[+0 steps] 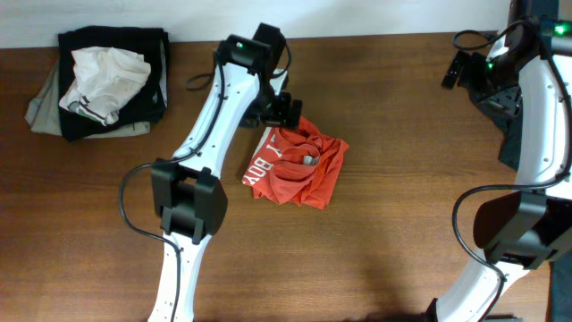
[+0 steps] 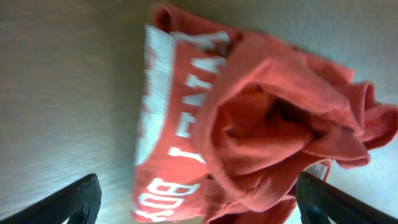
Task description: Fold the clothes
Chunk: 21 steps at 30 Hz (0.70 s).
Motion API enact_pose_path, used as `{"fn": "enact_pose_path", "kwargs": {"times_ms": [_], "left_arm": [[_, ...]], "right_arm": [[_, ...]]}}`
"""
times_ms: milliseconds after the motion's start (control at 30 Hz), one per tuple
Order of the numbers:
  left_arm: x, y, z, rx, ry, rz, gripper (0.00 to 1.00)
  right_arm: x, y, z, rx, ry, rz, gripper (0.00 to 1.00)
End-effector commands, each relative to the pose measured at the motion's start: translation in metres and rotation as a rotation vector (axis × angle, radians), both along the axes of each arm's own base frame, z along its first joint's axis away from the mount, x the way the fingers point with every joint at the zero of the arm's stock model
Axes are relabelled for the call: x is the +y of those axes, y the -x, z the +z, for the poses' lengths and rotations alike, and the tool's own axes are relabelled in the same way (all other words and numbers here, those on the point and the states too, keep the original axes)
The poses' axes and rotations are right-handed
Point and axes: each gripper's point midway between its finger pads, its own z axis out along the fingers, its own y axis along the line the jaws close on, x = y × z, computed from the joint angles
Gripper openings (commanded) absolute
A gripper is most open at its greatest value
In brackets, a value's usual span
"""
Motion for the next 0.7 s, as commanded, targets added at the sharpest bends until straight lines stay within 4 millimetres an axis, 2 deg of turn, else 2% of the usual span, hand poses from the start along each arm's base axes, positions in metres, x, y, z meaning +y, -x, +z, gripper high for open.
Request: {"fn": "enact_pose_path", "kwargs": {"times_ms": [0, 100, 167, 233, 267, 300, 667], "left_arm": [[-0.029, 0.017, -0.021, 0.084, 0.139, -0.068, 0.99], [-0.034, 0.017, -0.026, 0.077, 0.145, -0.078, 0.89], [-0.038, 0.018, -0.025, 0.070, 0.148, -0.088, 0.66], [-0.044, 0.019, -0.025, 0.055, 0.151, -0.122, 0.31], [-0.048, 0.020, -0.025, 0.051, 0.153, -0.131, 0.17], [-0.054, 0.021, -0.025, 0.046, 0.155, -0.142, 0.09], [-0.132, 0.052, -0.022, -0.032, 0.197, -0.312, 0.10]], "right_arm": [[0.001, -0.001, 0.006, -0.015, 0.007, 0.003, 0.99], [0.001, -0.001, 0.006, -0.015, 0.007, 0.003, 0.99], [0.001, -0.001, 0.006, -0.015, 0.007, 0.003, 0.99], [0.001, -0.001, 0.006, -0.015, 0.007, 0.003, 0.99], [0.001, -0.001, 0.006, -0.015, 0.007, 0.003, 0.99], [0.001, -0.001, 0.006, -0.015, 0.007, 0.003, 0.99], [0.001, -0.001, 0.006, -0.015, 0.007, 0.003, 0.99]]}}
